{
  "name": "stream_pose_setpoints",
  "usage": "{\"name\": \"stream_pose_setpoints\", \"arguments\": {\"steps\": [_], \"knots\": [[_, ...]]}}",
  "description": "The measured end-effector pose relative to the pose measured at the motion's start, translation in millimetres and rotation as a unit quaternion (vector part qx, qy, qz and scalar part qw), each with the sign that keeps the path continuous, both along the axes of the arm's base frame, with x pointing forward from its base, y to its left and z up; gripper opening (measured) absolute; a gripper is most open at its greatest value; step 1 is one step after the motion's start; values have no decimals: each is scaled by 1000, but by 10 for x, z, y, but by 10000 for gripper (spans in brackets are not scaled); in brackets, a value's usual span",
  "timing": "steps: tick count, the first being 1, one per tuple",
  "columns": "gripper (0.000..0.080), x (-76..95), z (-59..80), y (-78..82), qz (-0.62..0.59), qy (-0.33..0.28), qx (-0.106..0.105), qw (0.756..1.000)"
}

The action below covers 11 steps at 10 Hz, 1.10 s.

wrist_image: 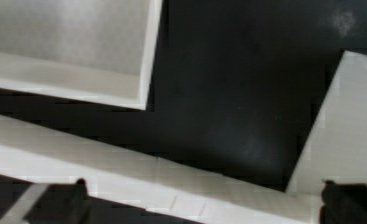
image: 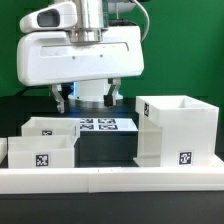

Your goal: Assemble drawer

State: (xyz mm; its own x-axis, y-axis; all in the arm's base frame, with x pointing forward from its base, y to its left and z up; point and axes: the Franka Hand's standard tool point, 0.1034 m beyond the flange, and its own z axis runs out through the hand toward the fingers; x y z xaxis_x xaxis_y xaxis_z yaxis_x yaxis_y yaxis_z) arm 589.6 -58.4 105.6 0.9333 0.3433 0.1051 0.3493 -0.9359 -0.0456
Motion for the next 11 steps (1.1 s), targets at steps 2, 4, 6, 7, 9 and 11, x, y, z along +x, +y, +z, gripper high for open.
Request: {"name": "stream_pose_setpoints", "arguments": {"steps": [2, 4, 6, 7, 9, 11], "knots": [[649, -23, -36, -32, 3, -2, -2, 1000], [649, -237, -274, -189, 2, 1, -11, 1000], [649, -402, -477, -277, -2, -1, -19, 1000], [649, -445, -561, -292, -4, -2, -22, 1000], [649, -498, -757, -309, -5, 2, -26, 1000], [649, -532, -887, -301, -5, 4, -29, 1000]]}}
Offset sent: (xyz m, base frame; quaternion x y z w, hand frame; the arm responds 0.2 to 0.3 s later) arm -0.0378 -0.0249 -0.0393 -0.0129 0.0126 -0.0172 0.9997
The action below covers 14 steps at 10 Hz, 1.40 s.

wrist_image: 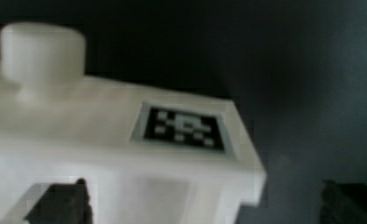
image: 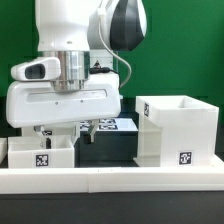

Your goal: Assemble drawer

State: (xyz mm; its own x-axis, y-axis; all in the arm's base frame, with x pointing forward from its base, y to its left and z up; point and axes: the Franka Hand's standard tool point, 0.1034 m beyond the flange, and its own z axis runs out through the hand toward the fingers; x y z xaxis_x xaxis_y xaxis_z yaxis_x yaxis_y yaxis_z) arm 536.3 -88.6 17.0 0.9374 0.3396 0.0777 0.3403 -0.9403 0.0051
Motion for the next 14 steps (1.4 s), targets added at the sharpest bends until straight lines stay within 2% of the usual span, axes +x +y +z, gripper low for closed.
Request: {"name": "stream_pose_setpoints", "arguments": {"steps": [2, 4, 5, 6, 8, 9, 10, 11, 14], "knots": [[649, -28, -89, -2, 0, 4, -1, 1000], [649, -13, -116, -6, -1, 3, -2, 1000], [522, 10, -118, -9, -1, 2, -2, 1000], [522, 15, -118, -9, -1, 1, -2, 1000], [248, 16, -117, -7, -1, 1, -2, 1000], [248, 17, -117, -4, 0, 1, -2, 1000], [74, 15, -118, -7, 0, 1, -2, 1000], [41, 16, -118, -7, 0, 1, -2, 1000], [41, 15, -118, -7, 0, 1, -2, 1000]]}}
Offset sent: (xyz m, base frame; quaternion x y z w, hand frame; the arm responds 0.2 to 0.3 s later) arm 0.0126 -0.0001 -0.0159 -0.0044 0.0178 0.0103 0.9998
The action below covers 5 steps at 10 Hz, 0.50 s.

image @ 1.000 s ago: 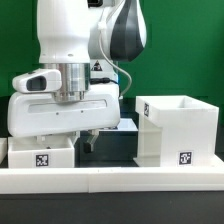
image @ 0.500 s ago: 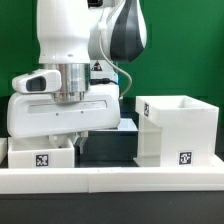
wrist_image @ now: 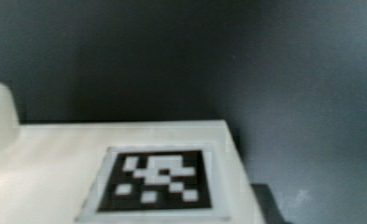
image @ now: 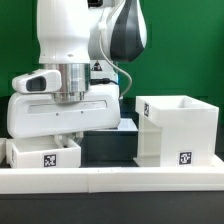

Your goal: Assemble drawer

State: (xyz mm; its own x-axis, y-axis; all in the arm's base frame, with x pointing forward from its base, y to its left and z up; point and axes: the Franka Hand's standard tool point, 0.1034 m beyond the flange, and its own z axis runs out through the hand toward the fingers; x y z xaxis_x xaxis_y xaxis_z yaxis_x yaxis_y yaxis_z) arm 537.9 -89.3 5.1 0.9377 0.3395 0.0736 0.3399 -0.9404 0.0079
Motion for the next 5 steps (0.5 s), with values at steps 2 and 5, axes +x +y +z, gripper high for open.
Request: {"name": "stream_pose_setpoints", "arguments": {"steps": [2, 5], "knots": [[41, 3, 15, 6, 7, 0, -1, 1000], [41, 8, 218, 86, 76, 5, -3, 997]]}}
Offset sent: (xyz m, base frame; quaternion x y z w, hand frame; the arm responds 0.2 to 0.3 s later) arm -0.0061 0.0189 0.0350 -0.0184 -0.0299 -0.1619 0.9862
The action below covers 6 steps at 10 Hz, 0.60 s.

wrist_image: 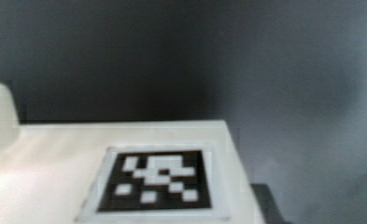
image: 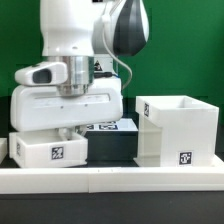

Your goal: Assemble drawer

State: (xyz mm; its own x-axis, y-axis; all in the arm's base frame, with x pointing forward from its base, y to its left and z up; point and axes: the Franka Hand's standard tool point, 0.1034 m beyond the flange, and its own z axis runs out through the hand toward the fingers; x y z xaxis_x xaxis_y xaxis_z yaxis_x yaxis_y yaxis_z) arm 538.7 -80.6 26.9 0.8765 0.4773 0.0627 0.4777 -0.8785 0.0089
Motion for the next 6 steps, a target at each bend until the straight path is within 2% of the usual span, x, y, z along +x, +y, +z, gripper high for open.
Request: {"name": "stream_pose_setpoints", "arguments": {"steps": [2, 6], "knots": [[41, -13, 50, -23, 21, 4, 2, 1000], [41, -34, 8, -26, 47, 7, 0, 999]]}}
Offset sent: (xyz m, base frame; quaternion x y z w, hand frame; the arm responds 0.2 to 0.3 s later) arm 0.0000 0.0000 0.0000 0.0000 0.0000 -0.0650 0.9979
